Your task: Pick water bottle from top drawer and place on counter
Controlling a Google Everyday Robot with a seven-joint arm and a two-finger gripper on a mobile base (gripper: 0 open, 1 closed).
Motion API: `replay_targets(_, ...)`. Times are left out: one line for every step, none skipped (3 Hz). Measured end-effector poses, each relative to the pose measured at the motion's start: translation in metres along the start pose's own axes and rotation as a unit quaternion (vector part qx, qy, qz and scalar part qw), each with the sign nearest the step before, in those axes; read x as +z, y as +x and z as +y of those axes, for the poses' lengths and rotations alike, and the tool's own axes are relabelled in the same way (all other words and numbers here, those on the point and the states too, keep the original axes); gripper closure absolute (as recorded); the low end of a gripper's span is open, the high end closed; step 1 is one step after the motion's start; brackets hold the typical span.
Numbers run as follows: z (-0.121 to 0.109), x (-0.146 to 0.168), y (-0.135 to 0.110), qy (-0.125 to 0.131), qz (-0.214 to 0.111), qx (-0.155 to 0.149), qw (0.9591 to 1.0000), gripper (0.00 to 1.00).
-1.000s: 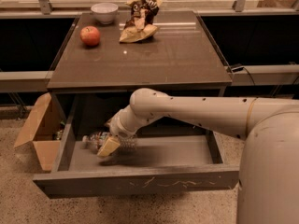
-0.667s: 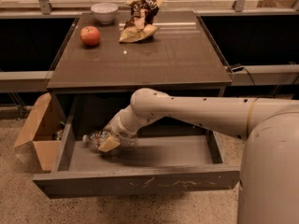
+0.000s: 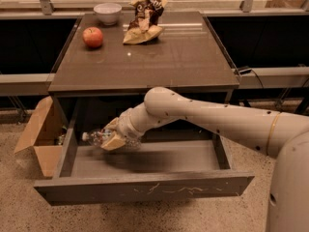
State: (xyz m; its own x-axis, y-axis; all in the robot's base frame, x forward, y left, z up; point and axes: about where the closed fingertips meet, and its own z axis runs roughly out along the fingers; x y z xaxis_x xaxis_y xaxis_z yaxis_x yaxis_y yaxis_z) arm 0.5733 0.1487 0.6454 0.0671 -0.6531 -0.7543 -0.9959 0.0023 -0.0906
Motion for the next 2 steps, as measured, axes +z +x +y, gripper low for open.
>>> replay_targets(0.005,-0.045,-0.032,0.005,-0.068,-0.047,0.9965,1.00)
replay_targets(0.010,-0.114,-0.046,0.021,-0.120,-0.110,0.9864,1.00)
